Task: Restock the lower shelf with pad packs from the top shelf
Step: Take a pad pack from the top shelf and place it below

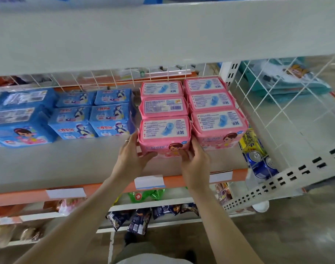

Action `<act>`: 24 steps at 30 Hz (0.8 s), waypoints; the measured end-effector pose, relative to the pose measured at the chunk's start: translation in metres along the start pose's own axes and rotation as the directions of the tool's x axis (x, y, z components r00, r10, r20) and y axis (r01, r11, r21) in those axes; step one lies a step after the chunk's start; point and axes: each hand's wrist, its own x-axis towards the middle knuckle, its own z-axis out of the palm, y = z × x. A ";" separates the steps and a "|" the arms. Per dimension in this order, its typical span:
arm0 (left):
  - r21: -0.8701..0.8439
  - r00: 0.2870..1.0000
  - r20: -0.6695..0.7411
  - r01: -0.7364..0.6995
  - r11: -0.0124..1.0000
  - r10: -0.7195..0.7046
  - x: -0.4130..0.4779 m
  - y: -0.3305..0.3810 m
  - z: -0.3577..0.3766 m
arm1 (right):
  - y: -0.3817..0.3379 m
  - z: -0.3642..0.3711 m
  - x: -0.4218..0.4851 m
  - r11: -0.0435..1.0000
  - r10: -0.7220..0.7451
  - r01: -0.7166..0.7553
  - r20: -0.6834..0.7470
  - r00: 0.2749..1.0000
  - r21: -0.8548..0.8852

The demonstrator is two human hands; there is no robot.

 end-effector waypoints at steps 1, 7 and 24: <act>0.007 1.000 -0.005 0.000 1.000 0.000 0.001 0.000 0.001 | 0.001 0.002 0.001 1.000 -0.008 0.008 -0.013 1.000 -0.028; 0.038 1.000 -0.021 0.018 0.999 -0.018 0.006 -0.001 0.004 | 0.000 0.007 0.008 1.000 0.027 -0.027 -0.009 1.000 -0.005; 0.257 0.958 -0.220 -0.127 0.958 0.186 -0.040 0.016 0.020 | -0.006 -0.052 -0.006 0.959 0.024 -0.063 -0.142 0.990 -0.277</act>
